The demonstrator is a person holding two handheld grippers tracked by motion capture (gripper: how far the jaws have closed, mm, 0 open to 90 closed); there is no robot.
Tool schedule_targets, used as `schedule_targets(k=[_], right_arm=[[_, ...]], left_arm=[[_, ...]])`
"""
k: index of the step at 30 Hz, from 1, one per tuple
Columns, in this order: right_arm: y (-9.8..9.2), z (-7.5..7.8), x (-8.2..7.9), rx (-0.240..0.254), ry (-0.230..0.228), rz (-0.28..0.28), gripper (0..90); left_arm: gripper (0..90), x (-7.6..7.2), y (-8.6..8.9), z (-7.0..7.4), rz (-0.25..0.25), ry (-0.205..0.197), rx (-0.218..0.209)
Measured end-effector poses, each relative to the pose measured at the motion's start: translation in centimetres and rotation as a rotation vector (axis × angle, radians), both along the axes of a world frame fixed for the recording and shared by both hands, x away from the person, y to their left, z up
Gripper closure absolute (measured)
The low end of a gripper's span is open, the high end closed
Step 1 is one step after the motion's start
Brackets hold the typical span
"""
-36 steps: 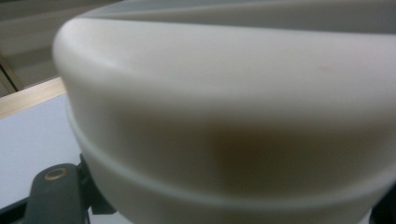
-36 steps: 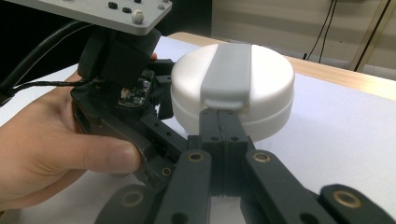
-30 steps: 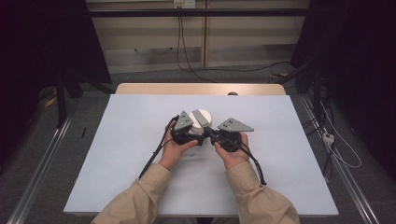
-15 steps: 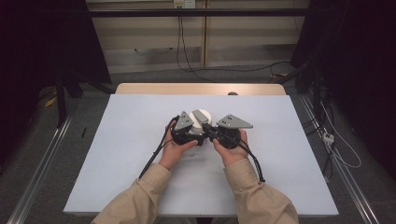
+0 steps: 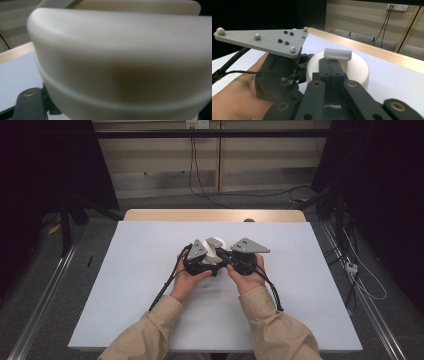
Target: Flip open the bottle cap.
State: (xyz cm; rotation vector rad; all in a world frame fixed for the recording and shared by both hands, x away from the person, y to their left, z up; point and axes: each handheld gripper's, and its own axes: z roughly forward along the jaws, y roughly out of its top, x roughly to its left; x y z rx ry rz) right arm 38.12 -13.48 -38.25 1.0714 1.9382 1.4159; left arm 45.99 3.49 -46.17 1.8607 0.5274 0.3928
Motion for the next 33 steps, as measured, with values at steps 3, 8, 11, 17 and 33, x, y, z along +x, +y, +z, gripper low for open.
schedule_targets(k=[3,8,11,17,33], right_arm=[[0.0,0.3,0.2,0.001,-0.007,-0.002,90.0],[0.1,0.6,0.4,-0.006,-0.01,-0.003,90.0],[0.2,0.7,0.5,-0.006,-0.01,-0.007,90.0],[0.4,1.0,0.8,-0.012,-0.016,-0.007,90.0],[0.5,1.4,1.5,-0.01,-0.023,-0.017,90.0]], left_arm=[[18.7,0.0,0.0,0.0,-0.001,-0.001,0.002],[18.7,0.0,0.0,0.0,-0.001,0.001,0.001],[18.7,0.0,0.0,0.0,0.0,0.001,0.001],[18.7,0.0,0.0,0.0,0.007,-0.002,-0.001],[18.8,0.0,0.0,0.0,0.005,0.001,0.002]])
